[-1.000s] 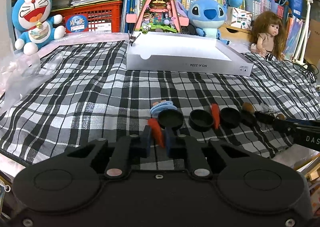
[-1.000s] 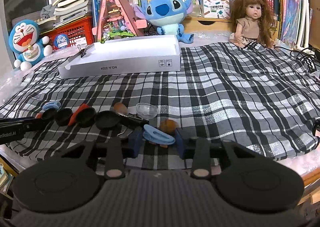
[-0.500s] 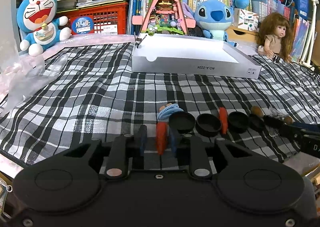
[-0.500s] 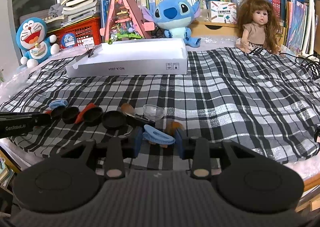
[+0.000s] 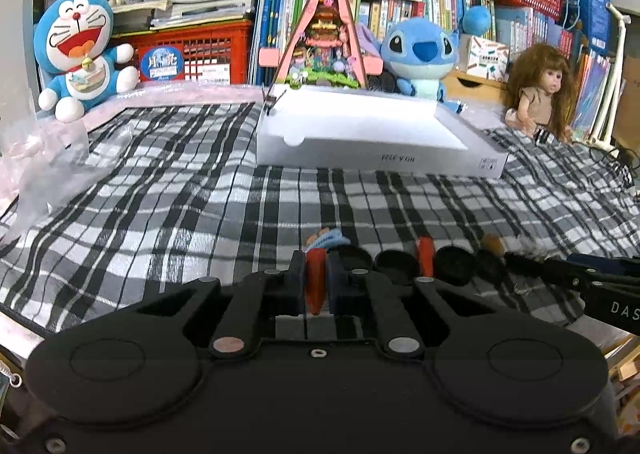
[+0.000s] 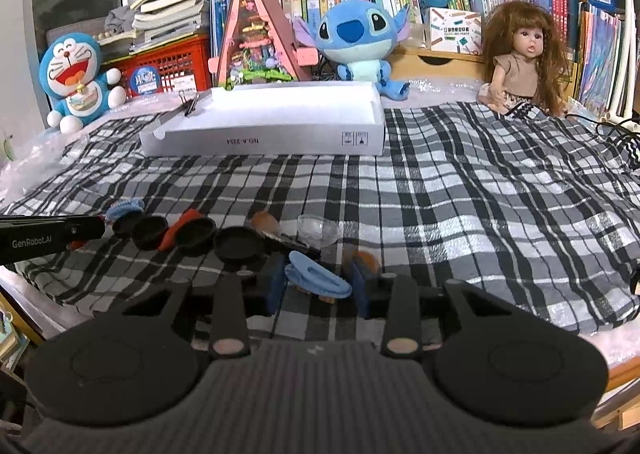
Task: Organize rigid objects
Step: 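Grasp the orange carrot piece with the left tool while the right tool grasps the blue hair clip, then carry the carrot piece and blue clip with both tools into the white box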
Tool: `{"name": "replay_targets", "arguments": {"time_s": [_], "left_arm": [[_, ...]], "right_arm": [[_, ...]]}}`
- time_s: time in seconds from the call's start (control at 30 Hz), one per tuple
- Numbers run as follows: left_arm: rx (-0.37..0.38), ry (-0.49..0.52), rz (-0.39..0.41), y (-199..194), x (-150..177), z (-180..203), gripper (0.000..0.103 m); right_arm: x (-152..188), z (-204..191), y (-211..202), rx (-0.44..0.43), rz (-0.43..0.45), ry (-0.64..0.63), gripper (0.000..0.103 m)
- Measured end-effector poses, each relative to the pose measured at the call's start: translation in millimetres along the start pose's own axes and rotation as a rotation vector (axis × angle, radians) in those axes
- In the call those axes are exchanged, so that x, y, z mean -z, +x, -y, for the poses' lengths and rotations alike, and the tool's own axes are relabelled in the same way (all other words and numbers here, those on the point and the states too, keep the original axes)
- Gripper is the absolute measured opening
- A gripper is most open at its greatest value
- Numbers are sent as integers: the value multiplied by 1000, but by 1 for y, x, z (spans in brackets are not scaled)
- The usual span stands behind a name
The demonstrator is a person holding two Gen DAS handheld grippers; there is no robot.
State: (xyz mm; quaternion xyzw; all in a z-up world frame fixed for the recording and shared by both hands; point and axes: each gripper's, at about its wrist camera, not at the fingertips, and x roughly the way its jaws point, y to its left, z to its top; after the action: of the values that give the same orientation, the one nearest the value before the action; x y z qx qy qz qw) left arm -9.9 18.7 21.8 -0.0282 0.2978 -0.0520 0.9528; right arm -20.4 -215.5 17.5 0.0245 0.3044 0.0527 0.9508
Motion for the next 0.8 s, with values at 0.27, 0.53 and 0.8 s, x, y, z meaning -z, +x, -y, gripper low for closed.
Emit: {"name": "replay_targets", "arguments": {"time_s": [0.27, 0.53, 0.8], "left_arm": [[23, -4, 7, 4, -27, -1, 10], [14, 1, 29, 24, -66, -1, 10], [36, -9, 5, 58, -125, 0, 10]], "right_arm": [[-21, 5, 0, -7, 25, 19, 41], [-51, 14, 23, -12, 14, 37, 41], [-98, 25, 54, -8, 4, 60, 41]]}}
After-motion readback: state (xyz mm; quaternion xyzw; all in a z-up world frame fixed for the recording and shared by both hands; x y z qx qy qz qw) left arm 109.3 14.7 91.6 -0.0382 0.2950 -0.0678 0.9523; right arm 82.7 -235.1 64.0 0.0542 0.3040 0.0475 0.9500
